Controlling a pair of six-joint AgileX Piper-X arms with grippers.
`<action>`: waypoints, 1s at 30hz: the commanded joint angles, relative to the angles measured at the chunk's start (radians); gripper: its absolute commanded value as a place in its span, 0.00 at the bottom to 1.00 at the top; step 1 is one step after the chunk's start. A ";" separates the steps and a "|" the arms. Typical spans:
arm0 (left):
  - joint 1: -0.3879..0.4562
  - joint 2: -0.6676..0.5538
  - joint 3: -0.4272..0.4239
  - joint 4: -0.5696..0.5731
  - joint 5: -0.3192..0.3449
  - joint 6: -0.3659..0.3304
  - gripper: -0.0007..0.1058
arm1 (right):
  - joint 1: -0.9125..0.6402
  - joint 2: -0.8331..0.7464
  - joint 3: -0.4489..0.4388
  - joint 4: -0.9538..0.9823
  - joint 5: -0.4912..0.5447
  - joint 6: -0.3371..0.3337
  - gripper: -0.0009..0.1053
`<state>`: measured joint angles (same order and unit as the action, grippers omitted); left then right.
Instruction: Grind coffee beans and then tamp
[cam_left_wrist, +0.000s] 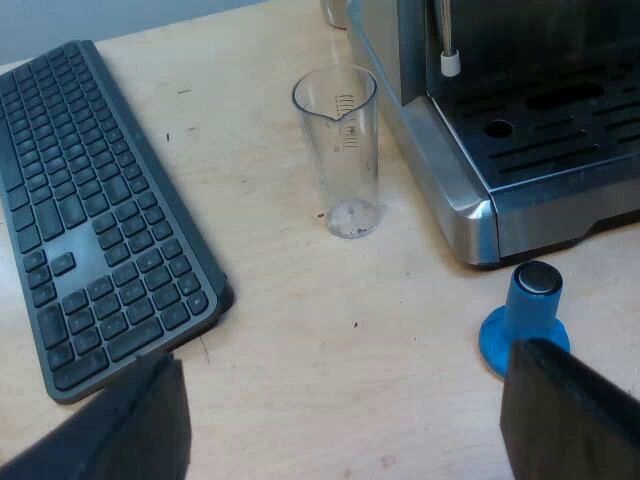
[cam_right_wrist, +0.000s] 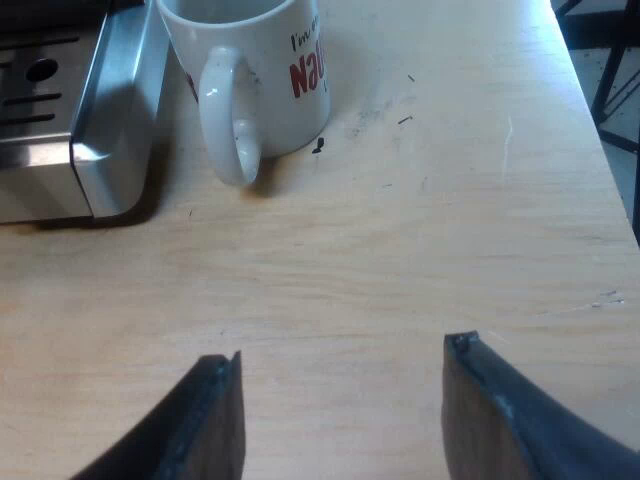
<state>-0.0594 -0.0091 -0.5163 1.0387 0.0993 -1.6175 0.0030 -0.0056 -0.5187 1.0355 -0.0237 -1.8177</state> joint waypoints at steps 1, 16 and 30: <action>0.000 -0.043 -0.002 -0.013 -0.014 0.002 0.63 | 0.001 -0.042 -0.005 -0.011 -0.003 0.002 0.45; 0.000 -0.043 -0.002 -0.013 0.009 0.002 0.63 | 0.001 -0.042 -0.005 -0.025 -0.003 0.003 0.45; -0.006 0.015 -0.064 -0.015 0.108 -0.045 0.70 | 0.001 -0.018 -0.086 0.002 -0.019 -0.003 0.45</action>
<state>-0.0594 -0.0007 -0.5732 1.0387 0.1983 -1.6452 0.0030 -0.0056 -0.5843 1.0284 -0.0330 -1.8177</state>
